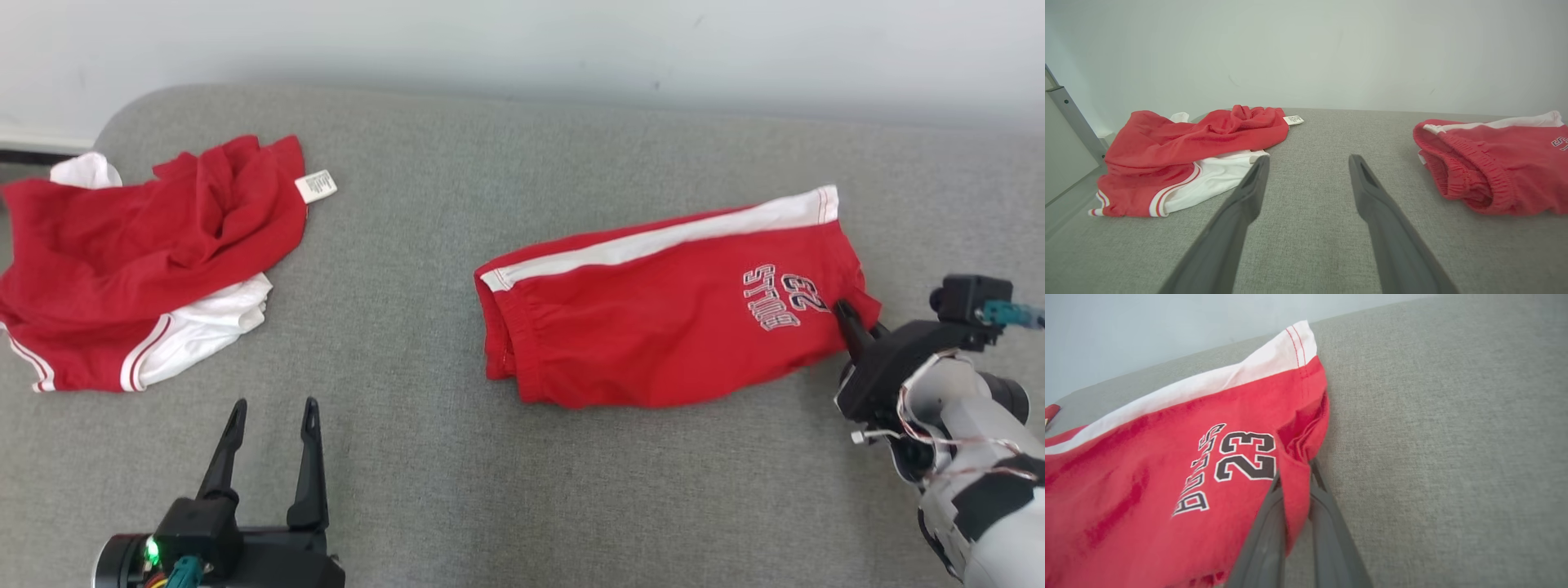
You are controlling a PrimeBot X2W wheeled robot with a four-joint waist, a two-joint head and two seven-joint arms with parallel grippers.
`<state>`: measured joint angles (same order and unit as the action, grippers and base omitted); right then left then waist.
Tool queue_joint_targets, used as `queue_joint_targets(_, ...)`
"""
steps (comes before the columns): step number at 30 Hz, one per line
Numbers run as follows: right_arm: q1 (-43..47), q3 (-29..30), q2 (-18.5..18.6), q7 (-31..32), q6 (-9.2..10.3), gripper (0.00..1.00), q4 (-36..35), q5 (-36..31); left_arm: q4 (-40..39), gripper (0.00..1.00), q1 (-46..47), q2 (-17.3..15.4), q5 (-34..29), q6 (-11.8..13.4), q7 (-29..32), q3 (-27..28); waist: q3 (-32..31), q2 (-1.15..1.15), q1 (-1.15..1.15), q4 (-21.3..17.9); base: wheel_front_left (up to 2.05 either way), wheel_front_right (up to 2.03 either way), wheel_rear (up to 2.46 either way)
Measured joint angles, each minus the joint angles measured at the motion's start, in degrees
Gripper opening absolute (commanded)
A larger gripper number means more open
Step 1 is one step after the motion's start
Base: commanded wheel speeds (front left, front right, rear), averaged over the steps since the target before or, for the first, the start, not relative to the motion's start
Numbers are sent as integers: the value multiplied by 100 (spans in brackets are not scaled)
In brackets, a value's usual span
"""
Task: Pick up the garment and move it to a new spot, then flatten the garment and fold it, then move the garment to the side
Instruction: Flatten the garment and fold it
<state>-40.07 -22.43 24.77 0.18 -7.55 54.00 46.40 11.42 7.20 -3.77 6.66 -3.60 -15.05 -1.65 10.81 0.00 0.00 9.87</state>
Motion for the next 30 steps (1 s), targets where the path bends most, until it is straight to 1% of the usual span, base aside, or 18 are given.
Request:
queue_joint_targets(5, 595, -3, 271, -75, 0, 0, -411, 374, -2, 100, -203, 4, -34, -55, 0, 164, -278, 0, 0, -114, 0, 0, 0)
queue_joint_targets(9, 1249, 101, 527, -131, 0, 0, -761, 692, -41, 100, -309, 10, -64, -101, 0, 231, -451, 0, 0, -234, 0, 0, 0)
queue_joint_targets(12, 1789, 186, 615, -107, 0, 0, -1043, 882, -122, 100, -377, 20, -105, -116, 0, 245, -524, 0, -1, -331, 0, 0, 0)
queue_joint_targets(13, 1925, 213, 635, -86, 0, 31, -1120, 920, -153, 100, -398, 26, -105, -111, 0, 252, -536, 0, -1, -366, 0, 0, 0)
queue_joint_targets(14, 2031, 227, 654, -86, 0, 100, -1221, 933, -174, 100, -414, 27, -107, -111, 0, 272, -543, 0, -1, -401, 0, 0, 0)
queue_joint_targets(17, 2170, 363, 693, -76, 0, 100, -1382, 989, -201, 100, -449, 27, -114, -111, 0, 337, -545, 0, 0, -498, 0, 0, 0)
queue_joint_targets(22, 2080, 546, 813, -82, 0, 100, -1403, 667, -283, 100, -491, 52, -158, -77, 0, 299, -532, 0, 0, -577, 0, 0, 0)
queue_joint_targets(26, 1791, 610, 731, 149, 0, 100, -1068, 433, -299, 100, -478, 55, -158, -90, 0, 291, -485, 0, 0, -561, 0, 0, 0)
queue_joint_targets(30, 1497, 601, 592, 247, 0, 100, -657, 177, -264, 100, -397, 59, -159, -118, 0, 280, -409, 0, 0, -503, 0, 0, 0)
